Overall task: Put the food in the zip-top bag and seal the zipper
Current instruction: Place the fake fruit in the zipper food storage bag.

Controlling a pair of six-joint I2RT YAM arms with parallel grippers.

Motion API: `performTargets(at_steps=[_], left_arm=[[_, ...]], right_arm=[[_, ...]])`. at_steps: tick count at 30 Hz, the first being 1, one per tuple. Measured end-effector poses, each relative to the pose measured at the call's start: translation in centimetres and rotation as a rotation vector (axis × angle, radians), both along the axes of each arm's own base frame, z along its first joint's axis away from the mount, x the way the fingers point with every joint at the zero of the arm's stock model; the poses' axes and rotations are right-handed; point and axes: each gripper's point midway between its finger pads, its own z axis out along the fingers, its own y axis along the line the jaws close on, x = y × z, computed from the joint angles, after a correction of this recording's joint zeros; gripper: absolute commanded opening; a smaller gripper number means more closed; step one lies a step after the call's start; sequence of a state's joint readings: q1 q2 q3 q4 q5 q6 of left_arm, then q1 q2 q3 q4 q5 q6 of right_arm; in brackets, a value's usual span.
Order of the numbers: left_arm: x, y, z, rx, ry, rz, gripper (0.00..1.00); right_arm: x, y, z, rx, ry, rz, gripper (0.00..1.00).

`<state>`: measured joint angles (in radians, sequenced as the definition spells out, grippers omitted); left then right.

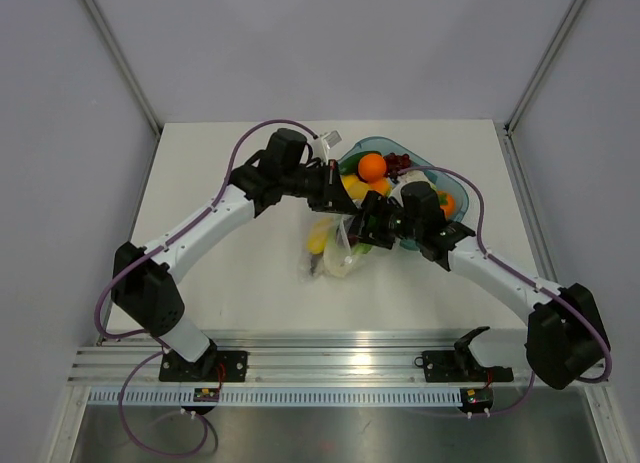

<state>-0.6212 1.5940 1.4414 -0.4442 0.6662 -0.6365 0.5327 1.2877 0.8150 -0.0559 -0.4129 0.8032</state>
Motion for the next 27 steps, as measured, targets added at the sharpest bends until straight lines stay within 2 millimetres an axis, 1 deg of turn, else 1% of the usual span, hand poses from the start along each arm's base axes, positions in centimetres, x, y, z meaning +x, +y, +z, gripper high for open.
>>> performTargets(at_steps=[4,6,7,8,9,11,12,14,15,17,22,24,27], left_arm=[[0.4,0.1,0.1,-0.004,-0.006,0.012,0.00],[0.8,0.2,0.2,-0.003,-0.014,0.025,0.00],[0.9,0.2,0.2,-0.004,-0.016,0.031,0.00],[1.0,0.2,0.3,-0.007,-0.018,0.032,0.00],[1.0,0.2,0.3,-0.008,-0.019,0.037,0.00],[1.1,0.1,0.3,-0.012,-0.015,0.042,0.00],[1.2,0.1,0.4,-0.014,-0.013,0.045,0.00],[1.2,0.0,0.5,-0.019,-0.012,0.050,0.00],[1.3,0.0,0.5,-0.020,-0.011,0.053,0.00],[1.4,0.0,0.5,-0.021,-0.009,0.060,0.00],[1.5,0.0,0.1,-0.014,-0.001,0.075,0.00],[1.6,0.1,-0.1,-0.010,0.003,0.082,0.00],[1.7,0.1,-0.4,-0.004,0.009,0.093,0.00]], right_arm=[[-0.8,-0.8,1.2,-0.006,-0.025,-0.003,0.79],[-1.2,-0.7,2.2,0.007,-0.059,0.010,0.70],[-1.3,-0.7,2.7,0.015,-0.070,0.013,0.63],[-1.4,-0.7,3.0,0.020,-0.083,0.016,0.50],[-1.3,-0.7,3.2,0.023,-0.093,0.017,0.44],[-1.3,-0.7,3.4,0.030,-0.093,0.014,0.38],[-1.3,-0.6,3.4,0.032,-0.090,0.013,0.32],[-1.1,-0.4,3.4,0.043,-0.094,0.014,0.26],[-1.0,-0.3,3.4,0.049,-0.093,0.016,0.20],[-0.9,0.1,3.2,0.062,-0.087,0.025,0.20],[-0.5,0.9,2.0,0.065,-0.059,0.043,0.20],[-0.3,1.4,1.4,0.062,-0.049,0.052,0.20],[0.3,2.4,-0.1,0.040,-0.012,0.069,0.19]])
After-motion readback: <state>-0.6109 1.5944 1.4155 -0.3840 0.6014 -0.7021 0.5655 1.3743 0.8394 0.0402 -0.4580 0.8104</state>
